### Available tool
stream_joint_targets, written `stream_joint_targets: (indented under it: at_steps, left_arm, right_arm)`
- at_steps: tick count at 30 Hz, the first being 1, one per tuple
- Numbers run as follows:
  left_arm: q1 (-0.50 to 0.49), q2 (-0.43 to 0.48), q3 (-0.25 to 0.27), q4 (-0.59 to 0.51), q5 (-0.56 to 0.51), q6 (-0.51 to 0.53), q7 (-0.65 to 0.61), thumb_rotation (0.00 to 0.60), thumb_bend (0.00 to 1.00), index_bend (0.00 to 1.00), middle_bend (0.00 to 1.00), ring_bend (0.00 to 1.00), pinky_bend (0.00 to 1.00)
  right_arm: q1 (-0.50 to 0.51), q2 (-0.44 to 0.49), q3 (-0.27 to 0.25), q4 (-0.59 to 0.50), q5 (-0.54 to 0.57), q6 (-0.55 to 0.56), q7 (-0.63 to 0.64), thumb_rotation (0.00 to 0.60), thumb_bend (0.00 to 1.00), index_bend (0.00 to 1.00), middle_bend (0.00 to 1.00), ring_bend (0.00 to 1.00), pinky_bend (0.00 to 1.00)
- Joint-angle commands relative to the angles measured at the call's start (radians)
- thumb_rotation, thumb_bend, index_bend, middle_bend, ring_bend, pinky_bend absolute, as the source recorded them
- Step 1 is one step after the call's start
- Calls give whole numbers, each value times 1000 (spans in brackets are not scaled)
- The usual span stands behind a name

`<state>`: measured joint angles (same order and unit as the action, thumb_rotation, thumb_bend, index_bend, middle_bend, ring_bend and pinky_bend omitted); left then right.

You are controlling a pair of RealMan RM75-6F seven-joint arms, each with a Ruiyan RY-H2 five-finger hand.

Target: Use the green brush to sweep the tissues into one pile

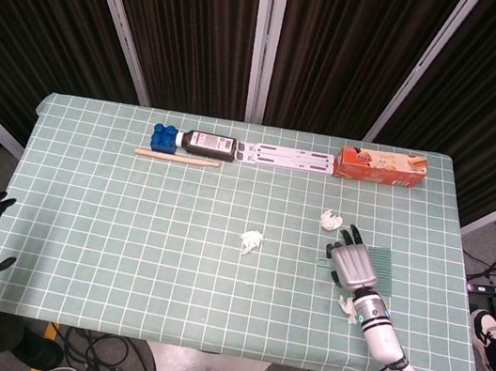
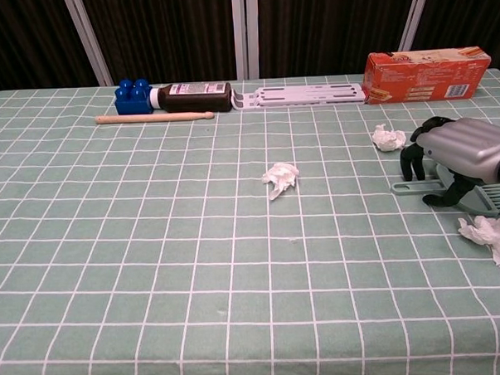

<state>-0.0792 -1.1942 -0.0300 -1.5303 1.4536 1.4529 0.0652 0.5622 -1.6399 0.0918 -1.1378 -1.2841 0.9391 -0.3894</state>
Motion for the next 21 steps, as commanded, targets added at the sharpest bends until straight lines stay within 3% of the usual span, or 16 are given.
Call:
stream_joint_targets:
  at_steps: [1, 11, 21]
  left_arm:
    - [1, -1, 0, 3, -1, -1, -4, 600, 0, 122, 77, 45, 53]
    - [3, -2, 0, 6, 2, 4, -11, 600, 0, 122, 78, 45, 53]
    - [-1, 5, -3, -8, 12, 10, 5, 600, 0, 122, 77, 45, 53]
  right_arm:
    - [0, -6, -3, 8, -1, 2, -3, 600, 215, 454, 471, 139, 50]
    - [-15, 22, 8, -11, -20, 70, 12, 600, 322, 606, 586, 247, 94]
    - [-142, 262, 44, -268, -10, 244, 181, 600, 327, 617, 597, 255, 100]
